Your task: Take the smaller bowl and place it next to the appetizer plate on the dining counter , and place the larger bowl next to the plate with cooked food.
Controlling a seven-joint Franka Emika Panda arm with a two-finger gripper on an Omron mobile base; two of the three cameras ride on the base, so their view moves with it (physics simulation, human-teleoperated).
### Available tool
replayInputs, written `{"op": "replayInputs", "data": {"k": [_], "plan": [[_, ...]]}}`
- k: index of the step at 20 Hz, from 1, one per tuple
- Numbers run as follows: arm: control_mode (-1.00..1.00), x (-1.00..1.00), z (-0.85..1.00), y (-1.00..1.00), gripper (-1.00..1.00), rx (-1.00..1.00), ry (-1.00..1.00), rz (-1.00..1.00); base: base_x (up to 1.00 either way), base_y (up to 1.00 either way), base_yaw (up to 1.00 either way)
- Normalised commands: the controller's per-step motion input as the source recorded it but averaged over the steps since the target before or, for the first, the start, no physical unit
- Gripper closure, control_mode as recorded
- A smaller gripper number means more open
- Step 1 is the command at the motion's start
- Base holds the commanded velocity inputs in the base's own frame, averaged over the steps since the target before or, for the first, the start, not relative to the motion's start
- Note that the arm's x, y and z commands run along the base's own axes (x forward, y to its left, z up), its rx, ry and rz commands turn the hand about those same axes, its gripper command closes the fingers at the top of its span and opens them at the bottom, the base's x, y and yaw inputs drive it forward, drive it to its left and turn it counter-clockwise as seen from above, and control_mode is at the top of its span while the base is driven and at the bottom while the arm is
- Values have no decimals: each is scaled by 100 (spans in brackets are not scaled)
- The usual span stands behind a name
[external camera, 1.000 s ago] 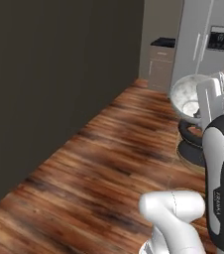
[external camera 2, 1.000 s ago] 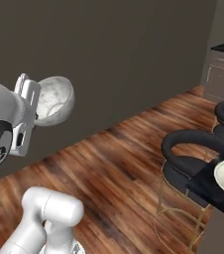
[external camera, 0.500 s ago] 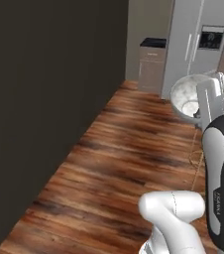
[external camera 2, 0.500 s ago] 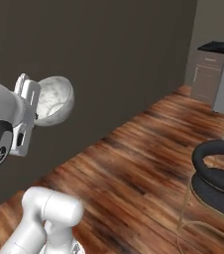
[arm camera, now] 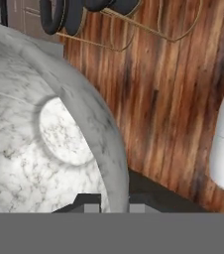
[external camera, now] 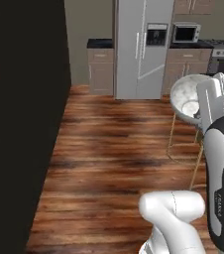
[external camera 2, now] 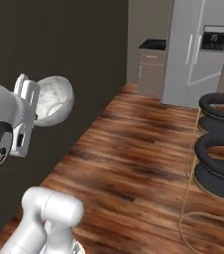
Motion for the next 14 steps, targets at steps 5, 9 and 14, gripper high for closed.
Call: {"op": "replayInputs", "data": {"k": [5,9,14], "plan": [[100,0,0,0,100,0,0,0,100,90,-62],[100,0,0,0,100,0,0,0,100,69,-51],[100,0,0,0,100,0,0,0,100,45,-46]]}}
